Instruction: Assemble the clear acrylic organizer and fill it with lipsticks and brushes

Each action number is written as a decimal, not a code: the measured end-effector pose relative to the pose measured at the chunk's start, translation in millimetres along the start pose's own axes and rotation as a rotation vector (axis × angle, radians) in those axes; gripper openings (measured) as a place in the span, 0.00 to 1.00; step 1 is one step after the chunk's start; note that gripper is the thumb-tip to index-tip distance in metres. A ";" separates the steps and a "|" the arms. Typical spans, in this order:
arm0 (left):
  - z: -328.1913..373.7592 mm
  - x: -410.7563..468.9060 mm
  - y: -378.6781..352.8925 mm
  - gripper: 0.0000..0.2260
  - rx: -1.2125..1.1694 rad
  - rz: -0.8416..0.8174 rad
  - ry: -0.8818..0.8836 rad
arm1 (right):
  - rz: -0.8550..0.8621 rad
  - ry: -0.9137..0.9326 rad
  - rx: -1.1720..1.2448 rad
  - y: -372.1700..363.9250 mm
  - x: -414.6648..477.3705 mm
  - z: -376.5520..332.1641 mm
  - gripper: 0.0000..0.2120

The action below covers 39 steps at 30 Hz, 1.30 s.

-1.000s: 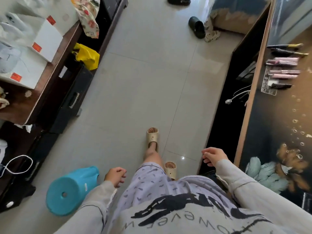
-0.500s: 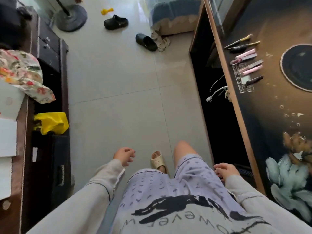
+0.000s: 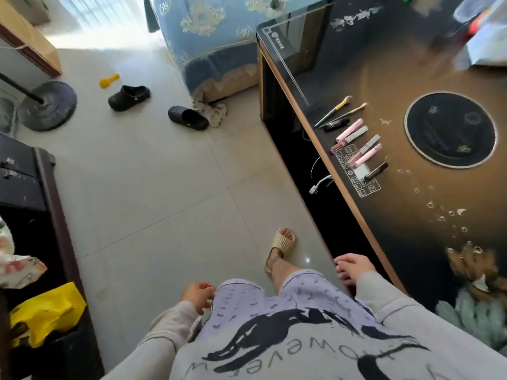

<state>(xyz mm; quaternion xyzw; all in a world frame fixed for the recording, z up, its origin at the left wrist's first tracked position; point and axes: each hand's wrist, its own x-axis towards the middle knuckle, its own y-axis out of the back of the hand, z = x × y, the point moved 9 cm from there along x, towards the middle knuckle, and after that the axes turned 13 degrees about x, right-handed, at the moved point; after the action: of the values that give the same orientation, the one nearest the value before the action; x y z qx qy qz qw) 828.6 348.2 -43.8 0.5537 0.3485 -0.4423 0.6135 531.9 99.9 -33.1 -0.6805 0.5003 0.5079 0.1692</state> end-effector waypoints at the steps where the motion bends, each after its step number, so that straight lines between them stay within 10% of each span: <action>1: 9.0 4.9 6.3 0.11 0.023 0.001 0.003 | 0.000 0.002 0.010 0.5 4.2 -16.1 0.11; 23: 423.8 76.7 77.4 0.11 0.868 -0.095 -0.406 | 0.362 -0.236 0.553 33.6 39.8 -87.9 0.07; 39: 597.4 48.4 -53.1 0.16 1.206 0.014 -0.830 | 0.534 -0.101 0.646 78.4 121.6 -210.1 0.08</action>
<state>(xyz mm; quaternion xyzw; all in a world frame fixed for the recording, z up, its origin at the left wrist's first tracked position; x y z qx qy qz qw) 759.9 -249.1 -21.9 0.5841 -0.2204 -0.7269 0.2863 572.7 -151.8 -26.3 -0.4130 0.7837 0.3838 0.2606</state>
